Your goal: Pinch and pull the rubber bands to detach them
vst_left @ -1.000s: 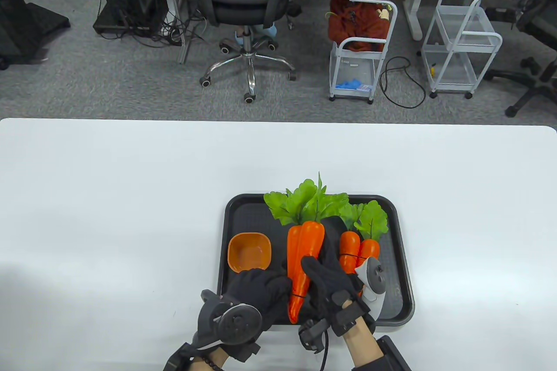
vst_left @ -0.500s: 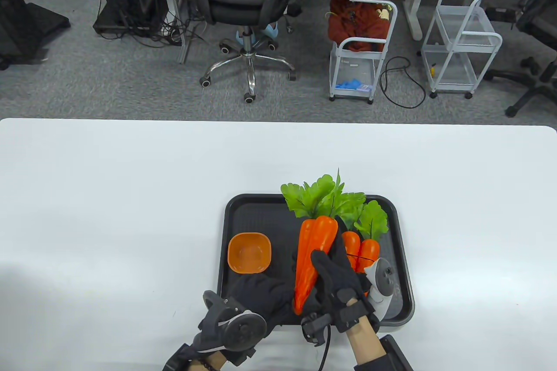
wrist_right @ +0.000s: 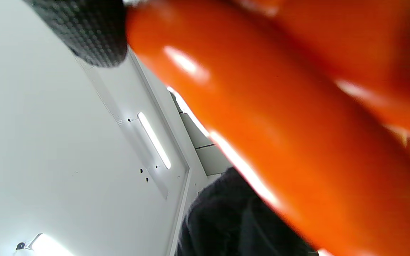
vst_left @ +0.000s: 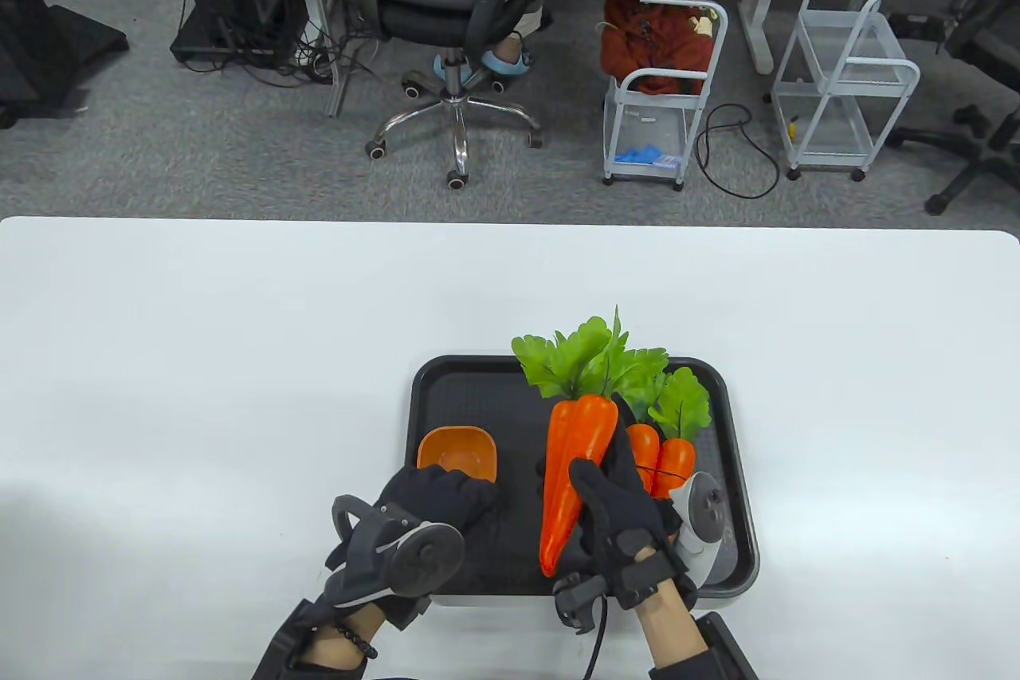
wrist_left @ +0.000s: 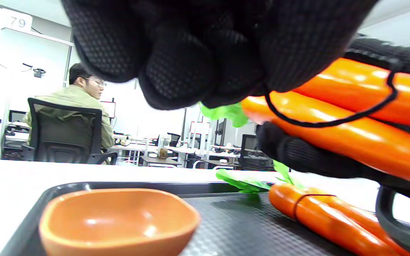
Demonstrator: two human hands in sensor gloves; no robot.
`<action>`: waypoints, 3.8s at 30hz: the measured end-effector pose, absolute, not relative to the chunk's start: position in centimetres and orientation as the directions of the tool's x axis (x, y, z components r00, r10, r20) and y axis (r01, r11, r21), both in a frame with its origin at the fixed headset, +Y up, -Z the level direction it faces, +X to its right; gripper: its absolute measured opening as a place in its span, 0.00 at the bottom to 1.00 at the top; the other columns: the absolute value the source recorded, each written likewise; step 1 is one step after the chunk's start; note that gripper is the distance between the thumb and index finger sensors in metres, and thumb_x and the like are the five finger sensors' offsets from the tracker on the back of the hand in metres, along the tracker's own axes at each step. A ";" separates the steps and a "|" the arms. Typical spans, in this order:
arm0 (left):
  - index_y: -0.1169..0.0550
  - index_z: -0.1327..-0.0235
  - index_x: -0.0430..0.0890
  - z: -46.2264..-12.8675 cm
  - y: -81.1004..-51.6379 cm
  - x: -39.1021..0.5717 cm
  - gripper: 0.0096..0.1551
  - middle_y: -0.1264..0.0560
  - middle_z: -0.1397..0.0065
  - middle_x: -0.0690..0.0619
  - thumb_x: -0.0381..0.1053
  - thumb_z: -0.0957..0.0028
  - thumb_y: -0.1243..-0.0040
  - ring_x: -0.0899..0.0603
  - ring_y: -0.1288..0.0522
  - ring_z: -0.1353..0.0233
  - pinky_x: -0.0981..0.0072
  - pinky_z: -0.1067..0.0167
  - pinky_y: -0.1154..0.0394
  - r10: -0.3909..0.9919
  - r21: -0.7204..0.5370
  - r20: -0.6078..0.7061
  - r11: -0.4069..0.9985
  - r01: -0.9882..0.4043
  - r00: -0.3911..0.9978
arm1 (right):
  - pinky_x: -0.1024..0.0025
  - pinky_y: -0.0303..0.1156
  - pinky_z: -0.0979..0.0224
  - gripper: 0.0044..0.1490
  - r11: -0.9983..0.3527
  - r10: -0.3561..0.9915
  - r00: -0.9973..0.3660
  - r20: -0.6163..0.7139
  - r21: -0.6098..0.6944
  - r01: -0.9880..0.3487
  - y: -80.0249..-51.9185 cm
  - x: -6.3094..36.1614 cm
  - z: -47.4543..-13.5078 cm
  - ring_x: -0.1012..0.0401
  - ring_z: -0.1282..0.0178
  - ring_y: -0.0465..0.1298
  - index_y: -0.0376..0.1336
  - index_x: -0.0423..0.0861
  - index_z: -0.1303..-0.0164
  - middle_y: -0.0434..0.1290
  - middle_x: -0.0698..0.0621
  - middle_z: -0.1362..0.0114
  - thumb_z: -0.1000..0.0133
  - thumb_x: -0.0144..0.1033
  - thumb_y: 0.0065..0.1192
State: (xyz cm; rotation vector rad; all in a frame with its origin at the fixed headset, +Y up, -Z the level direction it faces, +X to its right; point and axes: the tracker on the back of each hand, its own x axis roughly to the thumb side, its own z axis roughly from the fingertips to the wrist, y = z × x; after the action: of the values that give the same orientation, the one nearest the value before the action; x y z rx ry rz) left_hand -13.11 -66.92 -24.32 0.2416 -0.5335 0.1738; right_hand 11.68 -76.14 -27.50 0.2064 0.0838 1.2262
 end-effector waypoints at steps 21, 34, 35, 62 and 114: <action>0.14 0.53 0.53 -33.1 -66.3 -13.6 0.20 0.11 0.69 0.61 0.59 0.53 0.34 0.56 0.16 0.73 0.58 0.60 0.14 -0.057 0.106 0.386 0.994 0.017 0.921 | 0.41 0.72 0.35 0.58 0.296 0.951 0.308 0.036 0.195 -0.935 -76.2 12.0 -27.5 0.29 0.31 0.68 0.37 0.51 0.18 0.41 0.29 0.19 0.44 0.56 0.68; 0.13 0.55 0.52 -35.4 -70.2 -11.2 0.20 0.10 0.71 0.60 0.59 0.54 0.32 0.56 0.16 0.75 0.59 0.62 0.14 -0.197 0.027 0.385 0.979 0.202 0.902 | 0.41 0.72 0.34 0.58 0.299 0.950 0.311 0.033 0.187 -0.936 -76.2 12.2 -27.7 0.29 0.31 0.68 0.37 0.50 0.18 0.41 0.29 0.19 0.44 0.56 0.68; 0.13 0.55 0.52 -35.4 -70.4 -11.1 0.20 0.10 0.71 0.60 0.59 0.55 0.32 0.56 0.16 0.75 0.59 0.62 0.14 -0.206 0.025 0.385 0.977 0.213 0.900 | 0.41 0.72 0.35 0.58 0.300 0.950 0.311 0.032 0.187 -0.936 -76.2 12.2 -27.7 0.29 0.31 0.68 0.37 0.51 0.18 0.41 0.29 0.19 0.44 0.56 0.68; 0.12 0.56 0.54 -33.9 -72.3 -8.9 0.22 0.09 0.71 0.62 0.63 0.59 0.29 0.56 0.15 0.74 0.59 0.61 0.13 -0.416 0.128 0.416 0.907 0.400 0.809 | 0.42 0.73 0.35 0.58 0.298 0.950 0.310 0.042 0.183 -0.937 -76.1 12.3 -27.7 0.29 0.31 0.69 0.37 0.51 0.18 0.41 0.29 0.19 0.44 0.56 0.68; 0.35 0.20 0.60 -23.0 -69.4 -13.9 0.45 0.37 0.09 0.47 0.74 0.52 0.45 0.29 0.34 0.15 0.20 0.28 0.40 0.113 0.226 0.304 0.956 -0.187 0.946 | 0.42 0.76 0.42 0.59 -0.962 0.179 -0.968 -0.178 0.174 -0.210 -73.8 3.0 -33.2 0.26 0.37 0.69 0.34 0.49 0.19 0.39 0.27 0.20 0.44 0.55 0.67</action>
State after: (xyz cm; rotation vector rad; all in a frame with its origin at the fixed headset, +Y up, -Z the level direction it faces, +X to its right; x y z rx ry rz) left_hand -13.89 -69.41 -23.03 0.2560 -0.2934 0.1547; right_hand 2.95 -73.81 -33.21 -0.2387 0.2841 2.9207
